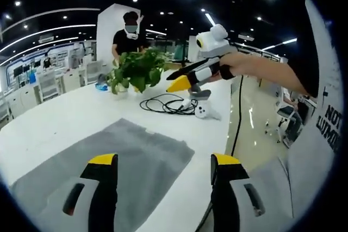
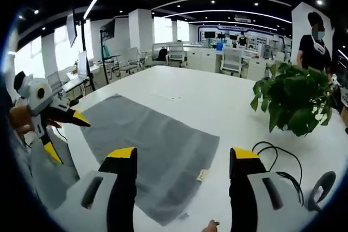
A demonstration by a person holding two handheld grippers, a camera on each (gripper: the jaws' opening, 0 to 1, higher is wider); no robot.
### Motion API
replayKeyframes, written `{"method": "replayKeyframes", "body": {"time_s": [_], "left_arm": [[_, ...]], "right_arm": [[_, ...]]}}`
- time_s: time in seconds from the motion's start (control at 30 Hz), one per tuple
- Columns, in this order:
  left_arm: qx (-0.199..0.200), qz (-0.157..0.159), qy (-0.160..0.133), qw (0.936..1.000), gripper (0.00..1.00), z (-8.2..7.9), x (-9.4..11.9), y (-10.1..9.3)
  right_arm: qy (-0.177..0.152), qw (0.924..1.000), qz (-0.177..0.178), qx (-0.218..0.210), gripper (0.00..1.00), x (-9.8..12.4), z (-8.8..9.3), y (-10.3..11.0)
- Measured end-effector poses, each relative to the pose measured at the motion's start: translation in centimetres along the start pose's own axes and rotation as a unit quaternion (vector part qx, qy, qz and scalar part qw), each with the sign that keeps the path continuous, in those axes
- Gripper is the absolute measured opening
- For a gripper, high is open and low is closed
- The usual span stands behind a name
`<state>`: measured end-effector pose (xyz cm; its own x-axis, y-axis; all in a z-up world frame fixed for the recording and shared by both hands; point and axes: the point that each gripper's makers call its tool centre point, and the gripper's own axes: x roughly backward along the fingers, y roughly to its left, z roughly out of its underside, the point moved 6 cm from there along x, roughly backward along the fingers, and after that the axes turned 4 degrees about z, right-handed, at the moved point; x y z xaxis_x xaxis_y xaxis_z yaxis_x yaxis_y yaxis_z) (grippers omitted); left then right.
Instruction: Fold the towel on the table until its edges align and the towel forms a compact rectangular stack.
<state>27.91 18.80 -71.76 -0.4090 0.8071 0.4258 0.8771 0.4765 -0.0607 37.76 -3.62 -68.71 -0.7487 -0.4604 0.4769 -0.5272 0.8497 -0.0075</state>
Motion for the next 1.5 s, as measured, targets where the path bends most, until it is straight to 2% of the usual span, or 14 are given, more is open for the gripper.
{"method": "replayKeyframes", "body": {"time_s": [0.27, 0.4, 0.6, 0.77, 0.83, 1.0, 1.27, 1.33, 1.4, 1.5], "left_arm": [[-0.028, 0.043, 0.024, 0.9984, 0.71, 0.4, -3.4, -1.2], [-0.037, 0.056, 0.034, 0.9972, 0.7, 0.4, -5.0, -0.9], [-0.044, 0.071, 0.03, 0.9961, 0.68, -0.3, -7.0, -0.7], [-0.046, 0.082, 0.031, 0.995, 0.64, 0.2, -8.7, -0.8], [-0.058, 0.076, 0.028, 0.995, 0.61, 0.6, -10.0, -0.7], [-0.059, 0.1, 0.011, 0.9932, 0.61, 0.5, -12.4, -1.6], [-0.076, 0.108, 0.031, 0.9908, 0.6, 1.5, -15.0, -2.7], [-0.081, 0.114, 0.041, 0.9894, 0.48, 2.2, -15.6, -2.9], [-0.088, 0.134, 0.054, 0.9857, 0.34, 2.9, -16.1, -3.4], [-0.097, 0.139, 0.056, 0.9839, 0.36, 3.3, -16.7, -3.8]], "right_arm": [[-0.001, 1.0, -0.001, 0.001, 0.69, -1.2, 0.1, -1.3], [0.005, 1.0, -0.001, -0.003, 0.69, -2.1, 0.5, -1.9], [0.016, 0.9998, 0.0, -0.011, 0.67, -3.5, 1.2, -2.5], [0.024, 0.9996, 0.003, -0.017, 0.65, -5.1, 1.8, -3.0], [0.031, 0.9992, 0.004, -0.026, 0.64, -5.8, 2.1, -3.2], [0.03, 0.9988, 0.001, -0.04, 0.62, -7.2, 2.1, -3.2], [0.043, 0.9986, 0.005, -0.03, 0.59, -9.7, 2.5, -4.1], [0.042, 0.9987, 0.004, -0.027, 0.58, -10.3, 2.7, -4.2], [0.034, 0.9991, 0.002, -0.026, 0.55, -11.0, 2.6, -4.3], [0.038, 0.999, 0.005, -0.025, 0.56, -12.1, 2.9, -4.7]]}}
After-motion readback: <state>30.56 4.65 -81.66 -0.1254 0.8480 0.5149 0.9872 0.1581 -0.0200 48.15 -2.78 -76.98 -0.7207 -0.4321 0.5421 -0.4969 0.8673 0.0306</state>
